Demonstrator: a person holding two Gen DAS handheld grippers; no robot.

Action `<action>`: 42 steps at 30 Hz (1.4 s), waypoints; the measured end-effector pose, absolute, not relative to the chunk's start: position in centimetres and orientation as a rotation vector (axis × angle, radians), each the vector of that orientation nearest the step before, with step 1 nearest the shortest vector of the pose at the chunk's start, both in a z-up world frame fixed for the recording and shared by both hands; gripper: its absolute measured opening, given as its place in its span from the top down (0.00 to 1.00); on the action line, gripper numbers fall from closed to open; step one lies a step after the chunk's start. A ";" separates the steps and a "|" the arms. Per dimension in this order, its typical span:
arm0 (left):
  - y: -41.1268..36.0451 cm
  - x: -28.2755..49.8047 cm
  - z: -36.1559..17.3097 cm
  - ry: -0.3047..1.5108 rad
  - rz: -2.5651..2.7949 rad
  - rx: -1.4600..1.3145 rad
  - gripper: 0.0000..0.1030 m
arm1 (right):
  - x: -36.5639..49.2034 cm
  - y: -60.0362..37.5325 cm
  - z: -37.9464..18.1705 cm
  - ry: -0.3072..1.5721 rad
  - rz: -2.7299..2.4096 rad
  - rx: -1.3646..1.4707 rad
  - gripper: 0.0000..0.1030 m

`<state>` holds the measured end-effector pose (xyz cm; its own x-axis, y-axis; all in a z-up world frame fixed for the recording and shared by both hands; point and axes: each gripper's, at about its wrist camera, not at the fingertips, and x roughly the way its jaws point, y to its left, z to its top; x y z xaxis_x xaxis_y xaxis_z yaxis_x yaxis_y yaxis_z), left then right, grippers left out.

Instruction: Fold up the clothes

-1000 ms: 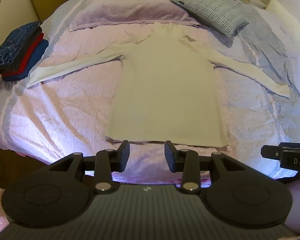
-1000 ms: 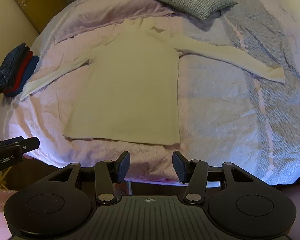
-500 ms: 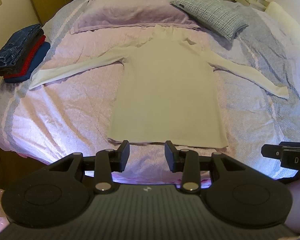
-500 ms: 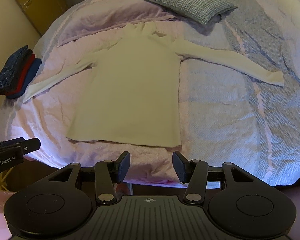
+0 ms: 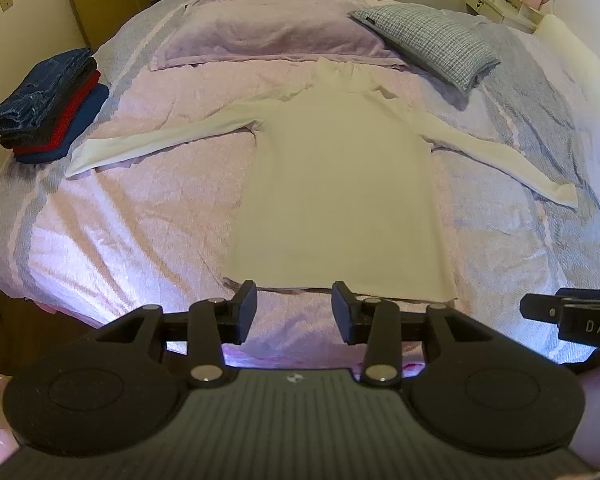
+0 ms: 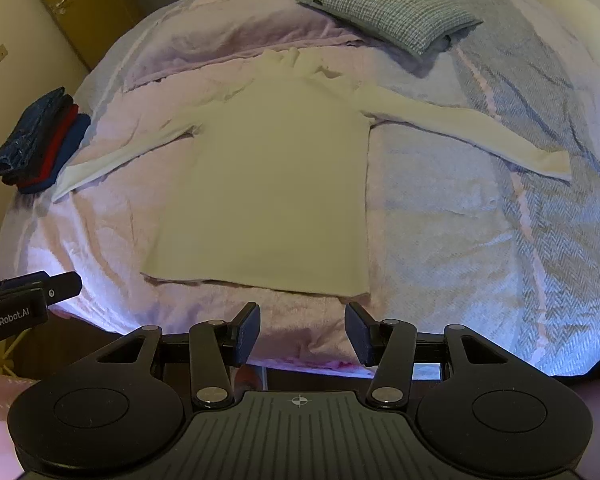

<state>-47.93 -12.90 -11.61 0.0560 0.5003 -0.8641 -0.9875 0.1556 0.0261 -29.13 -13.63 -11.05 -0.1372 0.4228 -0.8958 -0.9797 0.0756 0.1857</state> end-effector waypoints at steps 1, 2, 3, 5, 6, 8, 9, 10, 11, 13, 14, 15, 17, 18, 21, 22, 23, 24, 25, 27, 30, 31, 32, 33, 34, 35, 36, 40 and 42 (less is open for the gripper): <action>-12.9 -47.9 -11.6 0.877 1.287 -0.714 0.64 | -29.1 -13.6 -11.1 1.052 1.415 -0.725 0.51; -13.0 -47.9 -11.6 0.878 1.285 -0.713 0.64 | -29.1 -13.6 -11.1 1.054 1.414 -0.725 0.51; -13.0 -47.9 -11.6 0.879 1.284 -0.713 0.64 | -29.1 -13.6 -11.1 1.056 1.413 -0.727 0.51; -12.9 -48.0 -11.7 0.880 1.283 -0.716 0.64 | -29.3 -13.4 -11.2 1.059 1.411 -0.732 0.51; -12.9 -48.0 -11.8 0.882 1.282 -0.719 0.64 | -29.3 -13.3 -11.3 1.061 1.410 -0.735 0.51; -12.6 -48.1 -11.9 0.885 1.282 -0.728 0.64 | -29.5 -13.0 -11.5 1.066 1.408 -0.744 0.51; -12.3 -48.2 -12.0 0.887 1.280 -0.729 0.64 | -29.6 -12.7 -11.6 1.069 1.407 -0.749 0.51; -12.0 -48.2 -12.0 0.889 1.278 -0.729 0.64 | -29.7 -12.5 -11.7 1.071 1.407 -0.751 0.51; -11.6 -48.2 -12.1 0.890 1.277 -0.729 0.64 | -29.8 -12.2 -11.7 1.072 1.406 -0.753 0.51; -10.9 -48.3 -12.2 0.893 1.273 -0.730 0.64 | -30.1 -11.3 -11.9 1.074 1.402 -0.757 0.51; -10.5 -48.4 -12.3 0.892 1.270 -0.731 0.64 | -30.2 -10.9 -12.0 1.075 1.401 -0.759 0.51; -10.0 -48.4 -12.4 0.892 1.268 -0.732 0.64 | -30.3 -10.3 -12.0 1.075 1.398 -0.761 0.51; -8.6 -48.4 -12.6 0.889 1.260 -0.736 0.64 | -30.2 -9.1 -12.2 1.074 1.394 -0.764 0.51; -7.8 -48.5 -12.6 0.885 1.255 -0.737 0.64 | -30.2 -8.5 -12.2 1.073 1.390 -0.763 0.51; -5.1 -48.9 -12.7 0.853 1.231 -0.742 0.63 | -30.0 -6.1 -12.2 1.072 1.373 -0.734 0.51; -4.1 -49.1 -12.6 0.839 1.222 -0.747 0.63 | -29.9 -5.2 -12.1 1.072 1.365 -0.717 0.51; -3.2 -49.4 -12.6 0.819 1.212 -0.752 0.63 | -29.8 -4.3 -12.1 1.072 1.357 -0.700 0.51; -2.2 -49.9 -12.4 0.791 1.202 -0.758 0.63 | -29.7 -3.4 -12.0 1.072 1.349 -0.682 0.51; -1.2 -50.5 -12.3 0.759 1.195 -0.765 0.63 | -29.5 -2.5 -11.9 1.070 1.344 -0.661 0.51; 0.9 -52.2 -12.1 0.683 1.187 -0.796 0.63 | -29.2 -0.6 -11.6 1.056 1.342 -0.600 0.51; 4.0 -55.9 -12.4 0.546 1.200 -0.882 0.63 | -28.5 1.8 -11.1 1.039 1.338 -0.502 0.51; 5.0 -57.4 -12.7 0.500 1.212 -0.921 0.63 | -28.4 2.6 -11.1 1.036 1.335 -0.474 0.51; 6.0 -58.9 -13.2 0.462 1.226 -0.958 0.63 | -28.2 3.4 -11.1 1.037 1.331 -0.454 0.51; 7.0 -60.4 -13.7 0.427 1.243 -0.996 0.63 | -28.2 4.2 -11.3 1.040 1.327 -0.437 0.51; 8.0 -61.8 -14.4 0.395 1.263 -1.032 0.63 | -28.3 5.0 -11.6 1.045 1.323 -0.431 0.51; 8.9 -63.2 -15.1 0.370 1.286 -1.066 0.63 | -28.5 5.7 -11.9 1.054 1.314 -0.435 0.51; 9.9 -64.7 -16.0 0.347 1.310 -1.100 0.62 | -28.8 6.6 -12.4 1.069 1.299 -0.450 0.51; 13.2 -70.1 -19.5 0.264 1.393 -1.230 0.62 | -30.2 9.6 -14.5 1.126 1.243 -0.523 0.51; 14.6 -72.7 -21.4 0.217 1.428 -1.288 0.61 | -31.1 11.0 -15.7 1.143 1.219 -0.567 0.51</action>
<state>-72.67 14.64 -21.37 0.2440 0.5886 -0.7707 -0.7907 -0.3394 -0.5096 -31.13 10.96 -15.73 -0.0697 0.4296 -0.9003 -0.9260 0.3078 0.2186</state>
